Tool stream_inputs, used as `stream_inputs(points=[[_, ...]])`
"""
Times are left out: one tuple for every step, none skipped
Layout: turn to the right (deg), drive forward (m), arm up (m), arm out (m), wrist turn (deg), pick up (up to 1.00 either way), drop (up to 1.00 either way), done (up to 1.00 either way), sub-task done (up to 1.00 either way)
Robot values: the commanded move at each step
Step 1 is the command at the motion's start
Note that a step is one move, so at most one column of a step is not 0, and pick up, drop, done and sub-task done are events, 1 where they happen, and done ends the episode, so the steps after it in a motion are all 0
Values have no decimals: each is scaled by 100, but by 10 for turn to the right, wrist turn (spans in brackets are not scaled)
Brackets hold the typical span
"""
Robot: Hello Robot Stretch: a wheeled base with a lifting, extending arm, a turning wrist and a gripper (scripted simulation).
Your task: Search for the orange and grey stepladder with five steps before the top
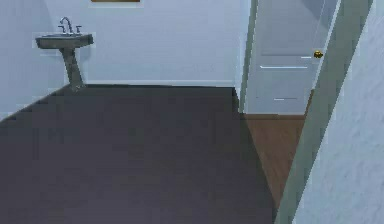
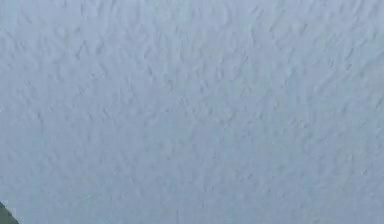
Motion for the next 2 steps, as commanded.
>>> stream_inputs(points=[[0, 100, 0, 0, 0, 0, 0, 0, 0], [60, 0, 0, 0, 0, 0, 0, 0, 0]])
